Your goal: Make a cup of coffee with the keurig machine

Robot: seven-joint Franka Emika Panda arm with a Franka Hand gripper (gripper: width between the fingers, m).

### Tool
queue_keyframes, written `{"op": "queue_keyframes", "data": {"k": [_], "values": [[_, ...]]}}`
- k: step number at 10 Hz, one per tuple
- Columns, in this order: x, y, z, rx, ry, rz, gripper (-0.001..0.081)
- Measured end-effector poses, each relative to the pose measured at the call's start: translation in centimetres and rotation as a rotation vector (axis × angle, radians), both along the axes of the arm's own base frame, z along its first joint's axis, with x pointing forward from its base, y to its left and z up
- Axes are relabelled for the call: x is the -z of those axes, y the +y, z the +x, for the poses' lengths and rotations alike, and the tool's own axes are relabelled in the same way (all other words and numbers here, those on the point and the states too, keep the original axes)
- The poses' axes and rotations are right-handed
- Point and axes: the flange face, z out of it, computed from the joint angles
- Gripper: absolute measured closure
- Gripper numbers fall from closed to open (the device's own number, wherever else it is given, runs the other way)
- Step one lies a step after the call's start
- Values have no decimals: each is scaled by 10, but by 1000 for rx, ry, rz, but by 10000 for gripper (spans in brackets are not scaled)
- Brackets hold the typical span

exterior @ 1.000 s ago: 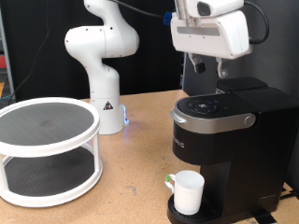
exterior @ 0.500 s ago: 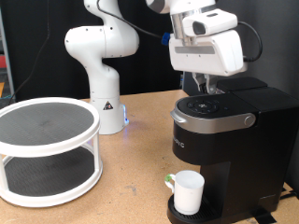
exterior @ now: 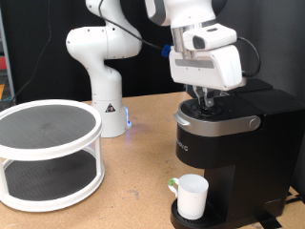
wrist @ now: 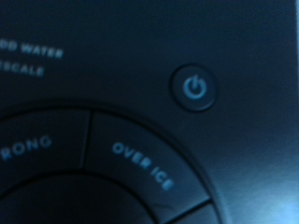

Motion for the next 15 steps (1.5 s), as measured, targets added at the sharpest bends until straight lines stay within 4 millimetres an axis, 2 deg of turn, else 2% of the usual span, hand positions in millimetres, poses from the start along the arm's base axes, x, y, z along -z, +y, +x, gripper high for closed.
{"op": "queue_keyframes", "data": {"k": [5,15], "values": [[5,0,1,9,9,-17,799],[6,-8,26,78,325,-8,799]]}}
